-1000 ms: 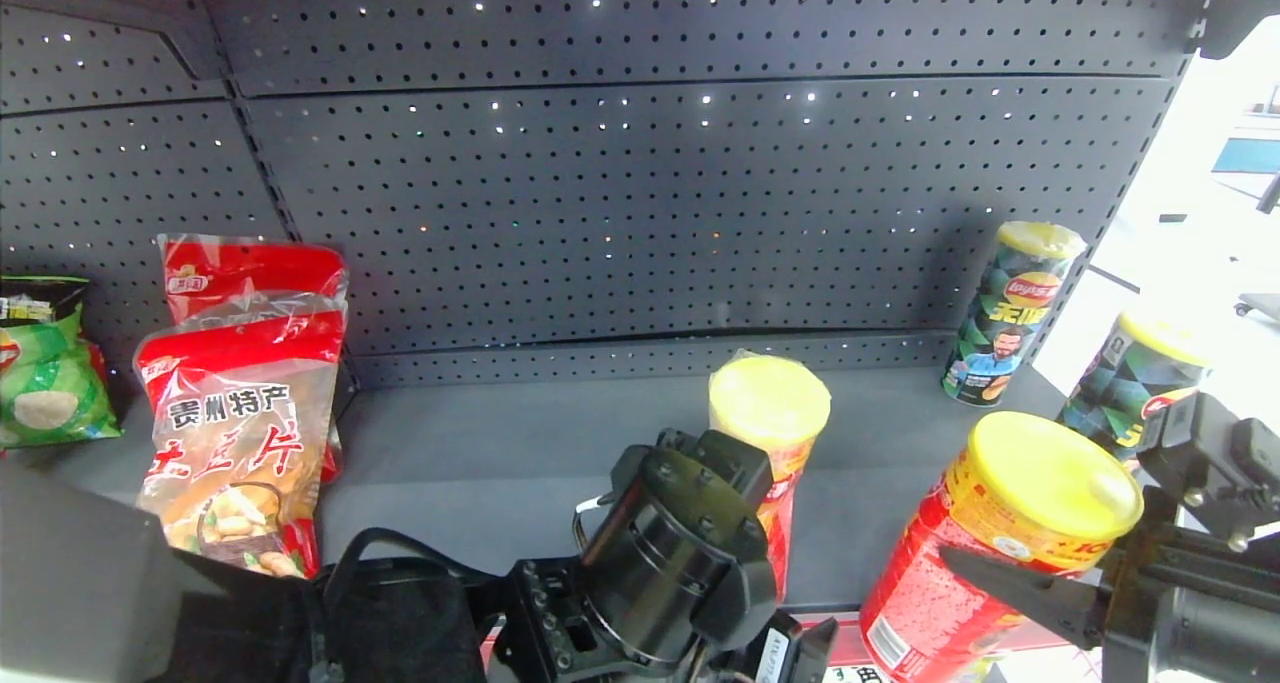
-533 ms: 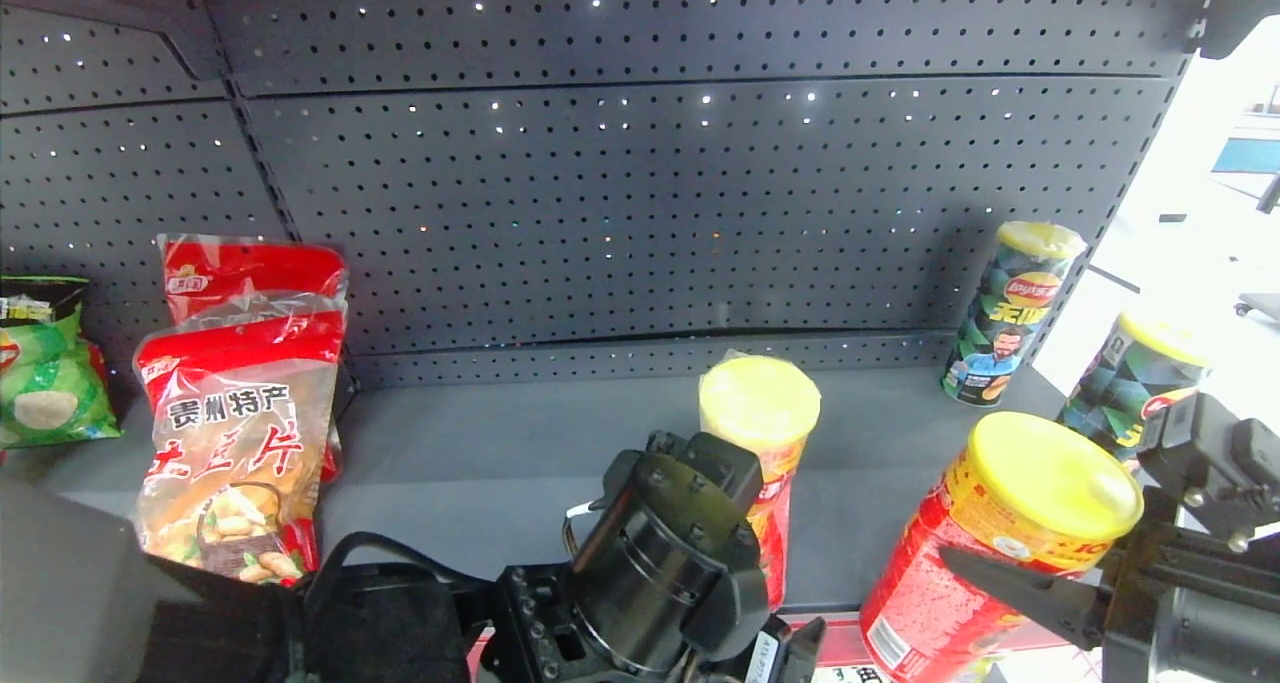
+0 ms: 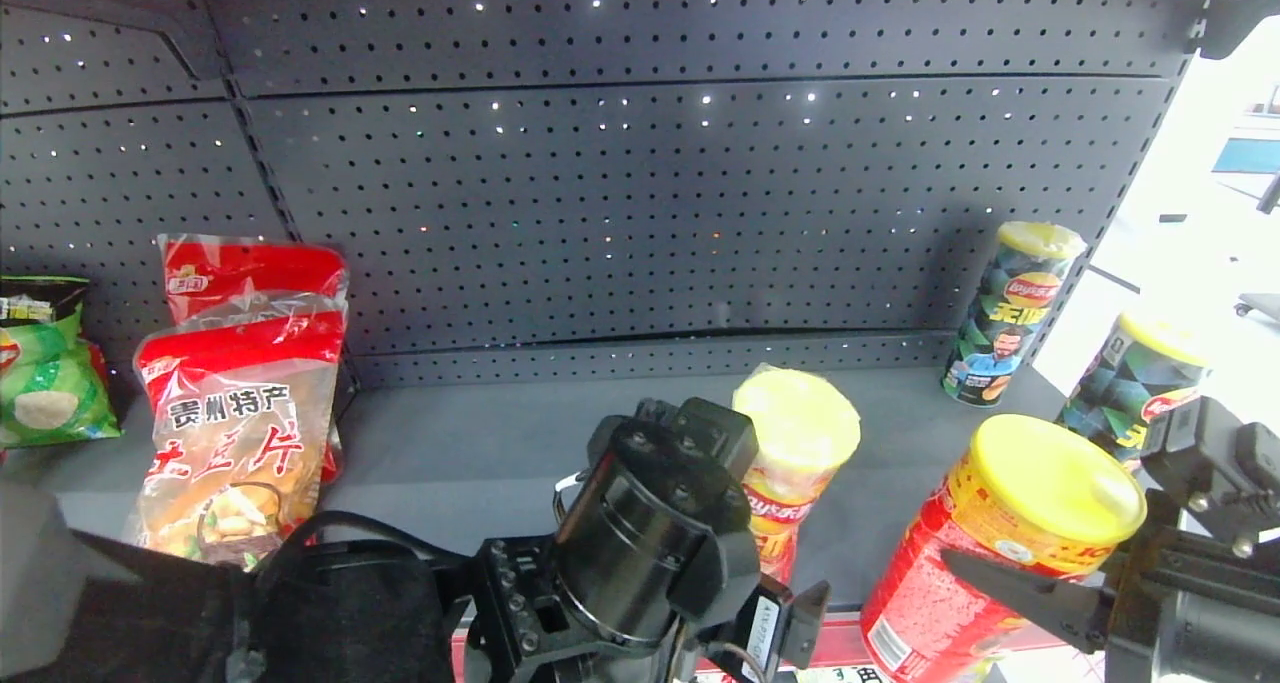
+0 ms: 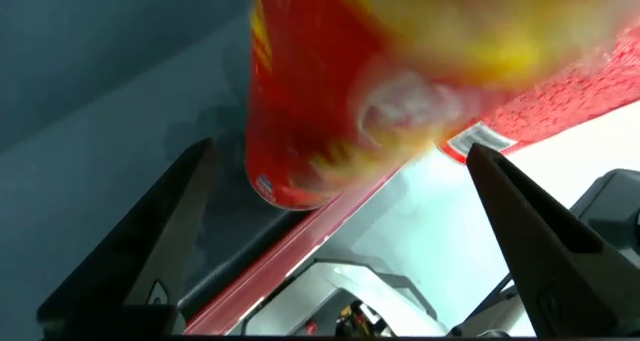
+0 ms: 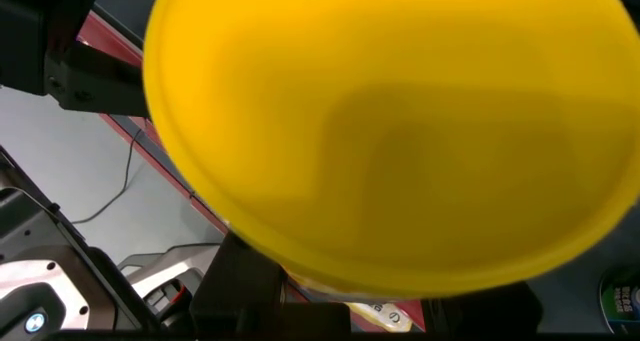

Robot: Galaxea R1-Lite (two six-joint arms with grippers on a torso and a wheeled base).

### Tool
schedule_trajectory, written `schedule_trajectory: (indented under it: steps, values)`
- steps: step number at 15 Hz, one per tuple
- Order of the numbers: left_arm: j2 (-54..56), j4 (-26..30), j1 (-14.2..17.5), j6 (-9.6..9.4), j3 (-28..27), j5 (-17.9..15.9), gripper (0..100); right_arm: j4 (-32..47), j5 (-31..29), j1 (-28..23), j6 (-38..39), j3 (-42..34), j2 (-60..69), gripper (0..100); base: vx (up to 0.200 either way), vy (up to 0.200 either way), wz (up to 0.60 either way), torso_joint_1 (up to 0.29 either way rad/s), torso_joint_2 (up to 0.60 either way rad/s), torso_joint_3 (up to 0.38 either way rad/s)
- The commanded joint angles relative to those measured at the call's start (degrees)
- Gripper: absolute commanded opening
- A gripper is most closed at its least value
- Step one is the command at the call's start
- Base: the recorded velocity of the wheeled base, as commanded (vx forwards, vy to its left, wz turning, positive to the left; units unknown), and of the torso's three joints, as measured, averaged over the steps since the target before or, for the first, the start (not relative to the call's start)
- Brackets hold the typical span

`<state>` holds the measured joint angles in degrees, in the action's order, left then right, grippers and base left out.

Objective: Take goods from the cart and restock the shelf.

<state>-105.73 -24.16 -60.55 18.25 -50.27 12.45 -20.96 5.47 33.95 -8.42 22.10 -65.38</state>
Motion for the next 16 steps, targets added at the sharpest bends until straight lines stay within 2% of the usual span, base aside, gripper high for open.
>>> schedule_trajectory:
  steps: [1,10,13,15,16]
  values:
    - [1.1,0.0,0.0,-0.06,0.0,0.1,100,0.0,0.0,0.0,0.0,-0.1,0.2,0,0.000,0.000,0.00,0.000,0.00,0.000]
    - [13.7,0.0,-0.2,-0.06,1.4,0.8,100,0.0,-0.2,-0.3,0.0,0.1,-0.5,0,0.000,0.000,0.00,0.000,0.00,0.000]
    - [21.4,-0.8,-0.5,-0.58,5.2,5.8,100,0.2,-0.2,-1.3,0.0,-0.2,-0.5,0,0.000,0.000,0.00,0.000,0.00,0.000]
    - [26.1,-0.4,-0.1,-0.85,8.1,6.3,100,0.2,-0.2,-1.3,0.0,-0.5,-0.5,0,0.000,0.000,0.00,0.000,0.00,0.000]
    - [31.2,1.2,2.5,-3.57,9.7,6.6,100,0.2,-0.2,-1.7,0.0,-0.6,-0.5,0,0.000,0.000,0.00,0.000,0.00,0.000]
